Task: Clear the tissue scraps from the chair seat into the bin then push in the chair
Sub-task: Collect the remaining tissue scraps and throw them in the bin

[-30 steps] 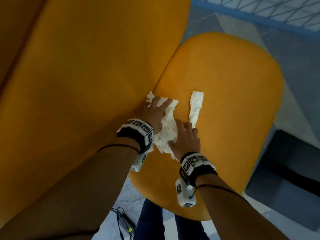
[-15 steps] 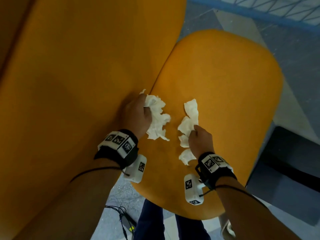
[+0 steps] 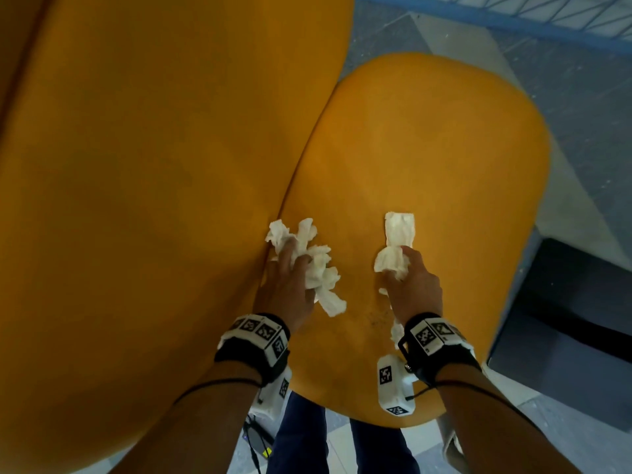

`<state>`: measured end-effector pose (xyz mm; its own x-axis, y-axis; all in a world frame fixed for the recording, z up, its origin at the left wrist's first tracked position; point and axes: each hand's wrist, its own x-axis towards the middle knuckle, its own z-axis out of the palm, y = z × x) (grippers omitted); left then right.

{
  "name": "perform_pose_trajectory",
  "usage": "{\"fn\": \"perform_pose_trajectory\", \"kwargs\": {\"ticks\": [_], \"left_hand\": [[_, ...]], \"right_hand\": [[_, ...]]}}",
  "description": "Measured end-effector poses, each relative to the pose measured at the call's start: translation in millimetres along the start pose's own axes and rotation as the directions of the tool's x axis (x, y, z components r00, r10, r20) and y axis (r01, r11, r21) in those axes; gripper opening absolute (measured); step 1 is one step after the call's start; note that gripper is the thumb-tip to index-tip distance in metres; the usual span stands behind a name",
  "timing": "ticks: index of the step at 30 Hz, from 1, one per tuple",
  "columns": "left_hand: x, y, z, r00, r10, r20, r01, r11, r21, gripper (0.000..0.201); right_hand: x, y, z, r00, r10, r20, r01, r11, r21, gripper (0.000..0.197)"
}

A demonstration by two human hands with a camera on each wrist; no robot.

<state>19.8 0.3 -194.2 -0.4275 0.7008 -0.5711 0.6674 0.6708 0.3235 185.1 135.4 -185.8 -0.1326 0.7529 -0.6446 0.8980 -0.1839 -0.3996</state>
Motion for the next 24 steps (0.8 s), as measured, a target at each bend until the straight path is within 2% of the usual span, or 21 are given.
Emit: {"fn": "perform_pose_trajectory", "kwargs": {"ticks": [6,10,13,16,20,24], "left_hand": [[14,5,-5,0.999,0.036,-0.041,-0.036,0.999,-0.006,0.034],[15,6,-9,0.998,-0.016,0.056,0.021,0.996,-0.084,0.050],[10,5,-9,0.990,-0.069,0.123,0.080,0.993,-0.088,0.054],[0,4,-10,0.990,-0.124,0.072,0.133,0.981,-0.139,0.045],[-20,13,-18,0.984,-0.178,-0.028,0.164,0.951,-0.262,0.027],[-46,32,-26,0.988,-0.132,-0.082,0.105,0.955,-0.278,0.022]], "right_hand": [[3,11,-5,0.998,-0.057,-0.026,0.055,0.995,-0.078,0.048],[9,11,-12,0.998,-0.049,-0.047,0.041,0.987,-0.156,0.034],[13,12,-17,0.997,-0.071,0.003,0.071,0.986,-0.154,0.030],[16,15,-21,0.995,-0.091,0.051,0.093,0.995,-0.045,0.025],[4,19,-34,0.999,-0.036,0.026,0.032,0.987,0.156,0.021],[-17,31,-50,1.000,0.029,0.002,-0.028,0.952,0.306,0.034]]}}
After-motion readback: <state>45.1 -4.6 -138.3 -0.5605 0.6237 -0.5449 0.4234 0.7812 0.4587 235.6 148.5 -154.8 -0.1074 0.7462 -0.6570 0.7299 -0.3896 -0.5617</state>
